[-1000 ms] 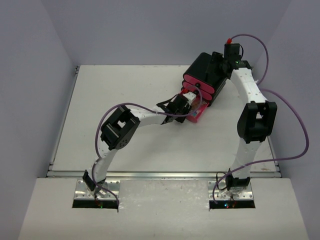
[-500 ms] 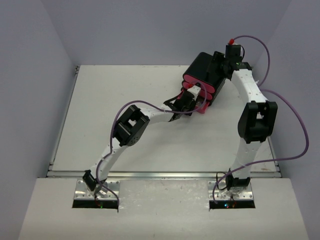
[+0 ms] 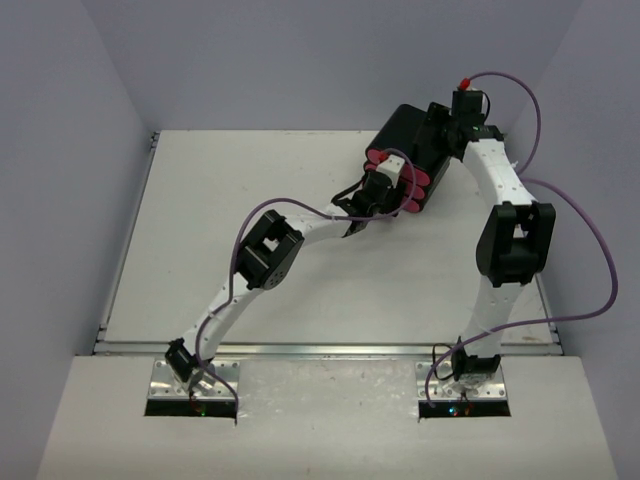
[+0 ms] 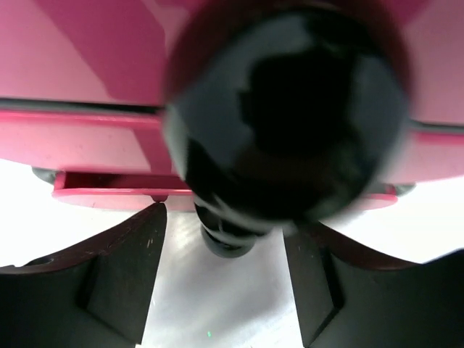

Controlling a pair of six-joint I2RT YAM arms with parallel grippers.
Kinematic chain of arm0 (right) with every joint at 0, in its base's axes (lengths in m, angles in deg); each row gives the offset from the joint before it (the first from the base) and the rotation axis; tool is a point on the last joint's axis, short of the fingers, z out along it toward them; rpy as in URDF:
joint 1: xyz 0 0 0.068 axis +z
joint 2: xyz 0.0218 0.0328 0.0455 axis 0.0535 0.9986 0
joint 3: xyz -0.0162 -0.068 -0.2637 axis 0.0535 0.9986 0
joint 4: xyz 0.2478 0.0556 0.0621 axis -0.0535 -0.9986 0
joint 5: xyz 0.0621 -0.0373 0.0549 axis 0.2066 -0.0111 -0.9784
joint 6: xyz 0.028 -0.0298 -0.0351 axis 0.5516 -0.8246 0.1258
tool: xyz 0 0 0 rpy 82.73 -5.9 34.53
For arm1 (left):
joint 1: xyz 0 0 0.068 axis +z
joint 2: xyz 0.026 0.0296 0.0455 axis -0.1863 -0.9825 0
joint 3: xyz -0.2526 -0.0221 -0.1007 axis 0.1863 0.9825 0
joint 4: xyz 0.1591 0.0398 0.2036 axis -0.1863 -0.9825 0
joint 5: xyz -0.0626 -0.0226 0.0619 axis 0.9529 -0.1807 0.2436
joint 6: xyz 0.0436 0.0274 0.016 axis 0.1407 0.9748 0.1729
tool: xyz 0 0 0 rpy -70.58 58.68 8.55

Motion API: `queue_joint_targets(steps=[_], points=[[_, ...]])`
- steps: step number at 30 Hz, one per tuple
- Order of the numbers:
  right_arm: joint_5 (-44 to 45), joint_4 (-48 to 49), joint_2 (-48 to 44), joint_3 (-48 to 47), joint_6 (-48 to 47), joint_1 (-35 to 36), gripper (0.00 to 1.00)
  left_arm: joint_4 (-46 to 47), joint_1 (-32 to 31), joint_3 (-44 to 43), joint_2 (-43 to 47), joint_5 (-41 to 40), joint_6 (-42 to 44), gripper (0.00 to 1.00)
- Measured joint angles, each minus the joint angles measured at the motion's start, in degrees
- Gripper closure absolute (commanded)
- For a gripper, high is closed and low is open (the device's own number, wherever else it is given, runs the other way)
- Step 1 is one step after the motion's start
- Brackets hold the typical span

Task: Organize the makeup

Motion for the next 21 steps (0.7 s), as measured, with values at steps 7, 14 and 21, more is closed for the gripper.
queue_joint_targets(steps=[7,14,21], points=[[-0.13,0.58,-0.02,0.21,-0.02,0.00,0.05,0.12,0.35,-2.11,-2.08,-0.65,-0.03,0.24],[-0.17,0.63,-0.02,0.27,-0.02,0.00,0.05,0.09,0.35,-2.11,-2.09,-0.77,0.00,0.20],[-0.17,0.63,-0.05,0.28,-0.03,-0.02,0.05,1.07,0.34,3.66,0.27,0.63,0.26,0.19]])
